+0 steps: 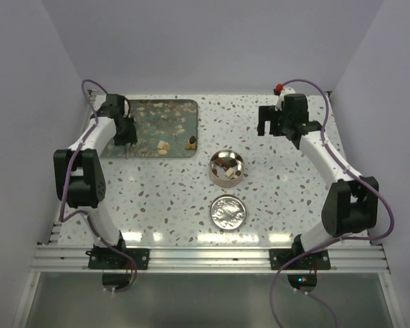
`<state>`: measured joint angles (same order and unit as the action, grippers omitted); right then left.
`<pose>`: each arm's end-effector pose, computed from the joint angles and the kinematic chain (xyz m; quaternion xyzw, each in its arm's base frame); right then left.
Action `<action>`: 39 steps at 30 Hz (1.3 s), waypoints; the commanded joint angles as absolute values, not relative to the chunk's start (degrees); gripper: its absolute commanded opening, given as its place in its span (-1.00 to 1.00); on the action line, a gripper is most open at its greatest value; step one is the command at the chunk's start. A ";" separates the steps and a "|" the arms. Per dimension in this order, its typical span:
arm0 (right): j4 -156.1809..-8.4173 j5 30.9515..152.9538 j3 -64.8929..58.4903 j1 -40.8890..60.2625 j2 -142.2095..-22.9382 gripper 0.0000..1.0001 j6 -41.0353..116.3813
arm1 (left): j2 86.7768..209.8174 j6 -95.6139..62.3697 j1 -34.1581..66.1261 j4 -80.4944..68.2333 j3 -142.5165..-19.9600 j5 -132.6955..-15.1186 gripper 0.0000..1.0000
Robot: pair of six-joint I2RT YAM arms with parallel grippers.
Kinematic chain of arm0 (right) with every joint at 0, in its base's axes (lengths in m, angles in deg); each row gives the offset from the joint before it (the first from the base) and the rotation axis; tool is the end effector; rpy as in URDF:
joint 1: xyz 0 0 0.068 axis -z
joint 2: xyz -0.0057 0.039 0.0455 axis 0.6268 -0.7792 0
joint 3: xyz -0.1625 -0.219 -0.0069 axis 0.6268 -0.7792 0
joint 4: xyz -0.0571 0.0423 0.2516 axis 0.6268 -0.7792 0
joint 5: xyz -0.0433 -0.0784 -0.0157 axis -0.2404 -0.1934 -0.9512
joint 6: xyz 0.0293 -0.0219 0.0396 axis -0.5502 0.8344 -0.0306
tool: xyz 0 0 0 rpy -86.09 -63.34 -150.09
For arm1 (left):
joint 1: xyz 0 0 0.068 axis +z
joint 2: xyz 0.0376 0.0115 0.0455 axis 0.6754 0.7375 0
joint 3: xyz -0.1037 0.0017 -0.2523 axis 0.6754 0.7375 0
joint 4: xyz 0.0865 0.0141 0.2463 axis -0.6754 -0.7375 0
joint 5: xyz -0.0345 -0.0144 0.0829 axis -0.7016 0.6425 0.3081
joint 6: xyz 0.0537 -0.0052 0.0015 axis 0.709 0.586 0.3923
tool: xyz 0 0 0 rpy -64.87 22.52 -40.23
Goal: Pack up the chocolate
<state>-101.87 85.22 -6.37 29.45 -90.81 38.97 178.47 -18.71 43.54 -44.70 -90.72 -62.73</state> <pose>0.3514 0.0585 0.2979 -0.0335 0.8944 0.0648 0.4414 0.3931 0.0090 0.2279 -0.1303 0.9577 -0.0036 0.2566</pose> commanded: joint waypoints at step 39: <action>-102.44 85.63 -1.84 29.41 -91.14 0.97 38.07 | 162.55 -16.29 24.21 -45.32 -85.63 -72.76 -0.40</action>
